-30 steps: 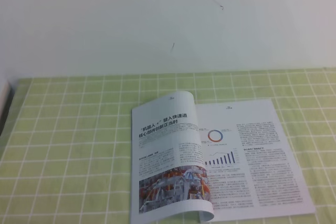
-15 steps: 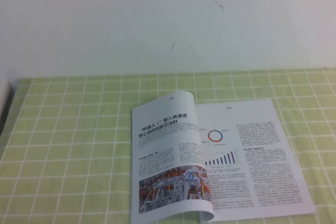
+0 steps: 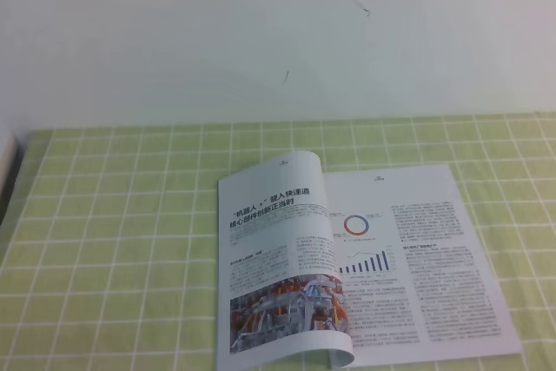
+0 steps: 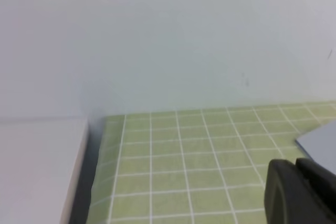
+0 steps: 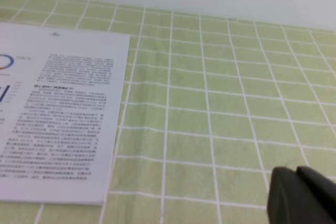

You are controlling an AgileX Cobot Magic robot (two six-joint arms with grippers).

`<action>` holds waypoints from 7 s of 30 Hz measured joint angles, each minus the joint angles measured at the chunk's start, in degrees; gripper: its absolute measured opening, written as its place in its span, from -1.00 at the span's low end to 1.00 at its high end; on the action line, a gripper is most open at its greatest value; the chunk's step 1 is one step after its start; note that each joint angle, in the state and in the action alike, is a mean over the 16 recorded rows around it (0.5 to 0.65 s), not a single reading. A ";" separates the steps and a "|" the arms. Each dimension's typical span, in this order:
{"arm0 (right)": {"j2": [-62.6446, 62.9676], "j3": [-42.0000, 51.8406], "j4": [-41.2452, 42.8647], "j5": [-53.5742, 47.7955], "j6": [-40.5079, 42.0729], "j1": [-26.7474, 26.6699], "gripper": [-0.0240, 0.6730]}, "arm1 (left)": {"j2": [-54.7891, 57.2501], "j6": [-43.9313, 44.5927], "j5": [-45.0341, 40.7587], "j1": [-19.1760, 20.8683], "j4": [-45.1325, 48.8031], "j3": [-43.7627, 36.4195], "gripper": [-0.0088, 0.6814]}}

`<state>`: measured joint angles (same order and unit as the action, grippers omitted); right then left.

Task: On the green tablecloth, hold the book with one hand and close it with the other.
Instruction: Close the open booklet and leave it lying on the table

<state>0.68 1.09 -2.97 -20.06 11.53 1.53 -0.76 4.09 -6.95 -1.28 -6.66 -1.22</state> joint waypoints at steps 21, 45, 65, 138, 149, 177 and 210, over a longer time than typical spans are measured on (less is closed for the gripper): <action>0.00 0.54 -0.08 31.59 -1.73 0.00 -0.94 | 0.00 -8.13 20.46 0.00 -7.72 -0.01 -0.98; -5.72 -26.54 -3.51 52.68 -5.48 0.03 -0.94 | 5.94 -0.93 38.45 0.00 -11.57 22.56 -0.98; -45.54 -49.98 -4.87 7.48 -10.39 0.05 -0.94 | 35.66 8.20 -13.77 -0.30 -11.56 44.86 -0.98; -109.71 -54.35 -41.40 -10.39 48.55 -15.82 -0.94 | 106.57 33.88 -20.33 -10.98 -44.74 56.64 -0.98; -110.13 -54.51 -41.40 -10.63 48.55 -15.82 -0.94 | 106.57 38.75 -20.14 -11.20 -51.46 56.69 -0.98; -110.19 -54.54 -41.50 -10.69 48.55 -15.82 -0.94 | 109.19 42.14 -19.18 -11.30 -52.67 57.74 -0.98; -110.40 -54.54 -41.60 -10.78 48.55 -15.82 -0.94 | 111.30 15.53 -26.80 -11.21 -24.17 68.94 -0.98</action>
<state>-109.72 -53.45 -44.57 -30.84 60.08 -14.29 110.54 19.62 -33.76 -12.49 -30.83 67.73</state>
